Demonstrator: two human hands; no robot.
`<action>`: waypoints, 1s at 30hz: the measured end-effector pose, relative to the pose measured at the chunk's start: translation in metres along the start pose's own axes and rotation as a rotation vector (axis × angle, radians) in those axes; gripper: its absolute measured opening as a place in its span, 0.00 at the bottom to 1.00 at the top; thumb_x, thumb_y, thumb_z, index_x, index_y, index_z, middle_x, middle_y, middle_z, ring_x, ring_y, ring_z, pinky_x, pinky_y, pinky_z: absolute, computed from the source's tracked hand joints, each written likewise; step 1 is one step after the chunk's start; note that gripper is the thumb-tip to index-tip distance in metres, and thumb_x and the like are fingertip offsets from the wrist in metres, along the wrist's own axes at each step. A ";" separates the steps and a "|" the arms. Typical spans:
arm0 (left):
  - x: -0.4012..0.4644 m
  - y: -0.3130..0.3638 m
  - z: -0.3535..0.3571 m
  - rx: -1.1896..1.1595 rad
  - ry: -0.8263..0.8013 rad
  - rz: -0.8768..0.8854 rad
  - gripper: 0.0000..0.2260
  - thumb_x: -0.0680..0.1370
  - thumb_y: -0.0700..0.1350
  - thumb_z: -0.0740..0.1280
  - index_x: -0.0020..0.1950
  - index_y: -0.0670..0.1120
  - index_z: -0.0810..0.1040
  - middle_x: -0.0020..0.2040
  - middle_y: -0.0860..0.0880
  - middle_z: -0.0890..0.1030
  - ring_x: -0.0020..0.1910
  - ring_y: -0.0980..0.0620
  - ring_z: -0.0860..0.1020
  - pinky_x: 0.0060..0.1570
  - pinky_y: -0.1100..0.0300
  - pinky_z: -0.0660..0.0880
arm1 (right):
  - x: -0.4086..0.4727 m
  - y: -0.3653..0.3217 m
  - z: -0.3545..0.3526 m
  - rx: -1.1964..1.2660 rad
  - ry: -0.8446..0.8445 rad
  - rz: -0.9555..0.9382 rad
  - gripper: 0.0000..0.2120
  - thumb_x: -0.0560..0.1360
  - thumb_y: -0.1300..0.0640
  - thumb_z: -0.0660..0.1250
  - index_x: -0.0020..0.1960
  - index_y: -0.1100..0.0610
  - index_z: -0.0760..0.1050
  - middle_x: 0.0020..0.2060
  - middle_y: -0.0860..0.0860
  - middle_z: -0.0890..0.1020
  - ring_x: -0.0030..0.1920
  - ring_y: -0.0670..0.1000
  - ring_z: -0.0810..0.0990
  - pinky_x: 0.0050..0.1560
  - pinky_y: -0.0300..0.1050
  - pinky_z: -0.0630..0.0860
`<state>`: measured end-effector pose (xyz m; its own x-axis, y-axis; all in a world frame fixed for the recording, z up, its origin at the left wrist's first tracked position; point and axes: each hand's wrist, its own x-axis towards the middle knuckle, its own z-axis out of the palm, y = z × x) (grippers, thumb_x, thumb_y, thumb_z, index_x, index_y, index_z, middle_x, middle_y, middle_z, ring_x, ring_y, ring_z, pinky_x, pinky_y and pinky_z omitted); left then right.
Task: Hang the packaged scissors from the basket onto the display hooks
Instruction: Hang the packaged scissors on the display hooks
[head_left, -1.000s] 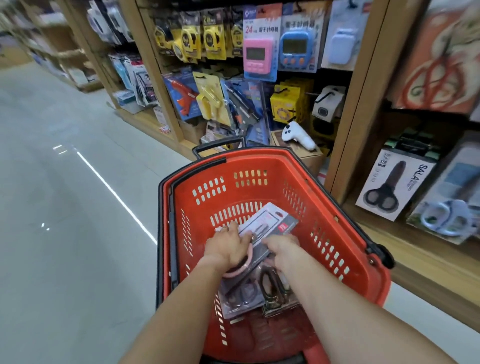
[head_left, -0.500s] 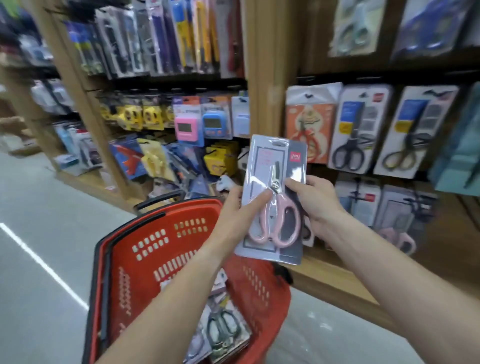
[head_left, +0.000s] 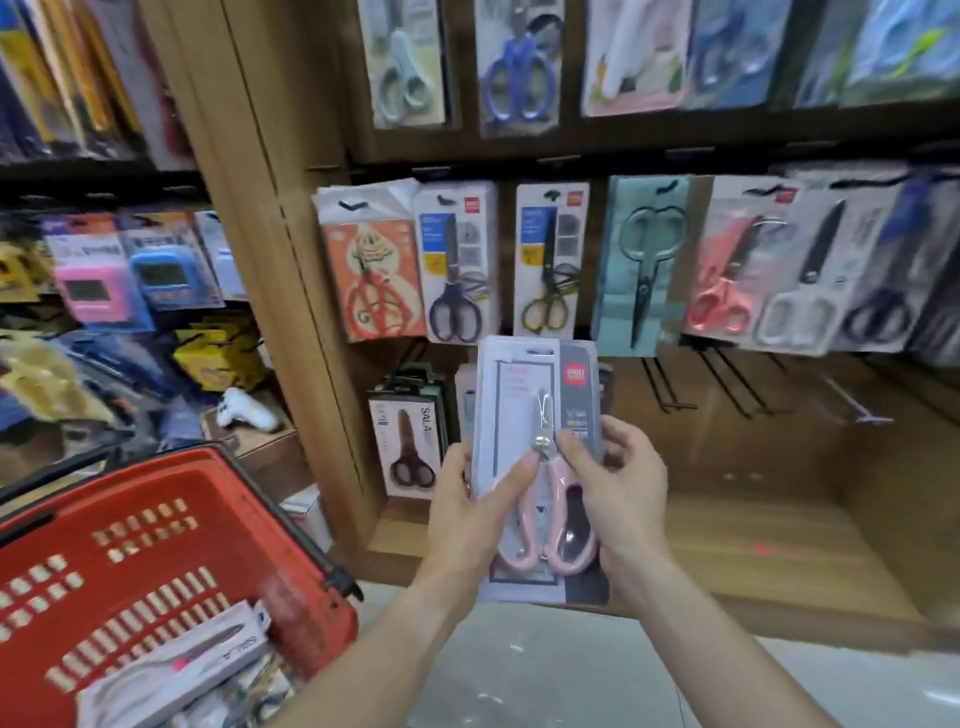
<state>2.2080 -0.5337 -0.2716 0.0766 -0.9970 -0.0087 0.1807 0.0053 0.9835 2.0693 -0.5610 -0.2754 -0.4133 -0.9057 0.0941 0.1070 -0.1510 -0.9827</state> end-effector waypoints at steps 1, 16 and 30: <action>0.000 -0.002 0.005 0.008 0.000 -0.002 0.21 0.74 0.47 0.80 0.64 0.48 0.77 0.56 0.49 0.87 0.56 0.48 0.87 0.62 0.43 0.82 | 0.002 0.001 -0.005 0.005 0.031 0.006 0.14 0.73 0.57 0.80 0.56 0.50 0.79 0.47 0.50 0.86 0.46 0.50 0.87 0.49 0.49 0.83; 0.002 -0.019 0.000 0.069 0.020 -0.132 0.10 0.86 0.42 0.62 0.63 0.54 0.78 0.52 0.54 0.88 0.51 0.54 0.87 0.46 0.60 0.83 | 0.003 0.009 -0.037 -0.051 -0.083 0.140 0.03 0.82 0.59 0.69 0.54 0.58 0.81 0.42 0.51 0.89 0.44 0.52 0.88 0.43 0.49 0.83; -0.001 -0.042 -0.036 0.136 0.337 -0.156 0.15 0.88 0.40 0.57 0.65 0.59 0.75 0.56 0.59 0.81 0.54 0.58 0.77 0.56 0.54 0.72 | 0.016 0.075 -0.030 -0.209 -0.069 0.324 0.03 0.81 0.62 0.70 0.48 0.61 0.81 0.42 0.57 0.86 0.40 0.55 0.82 0.44 0.51 0.78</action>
<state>2.2353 -0.5299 -0.3196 0.3799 -0.9040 -0.1964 0.0861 -0.1768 0.9805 2.0434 -0.5754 -0.3528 -0.3258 -0.9189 -0.2225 0.0324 0.2244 -0.9740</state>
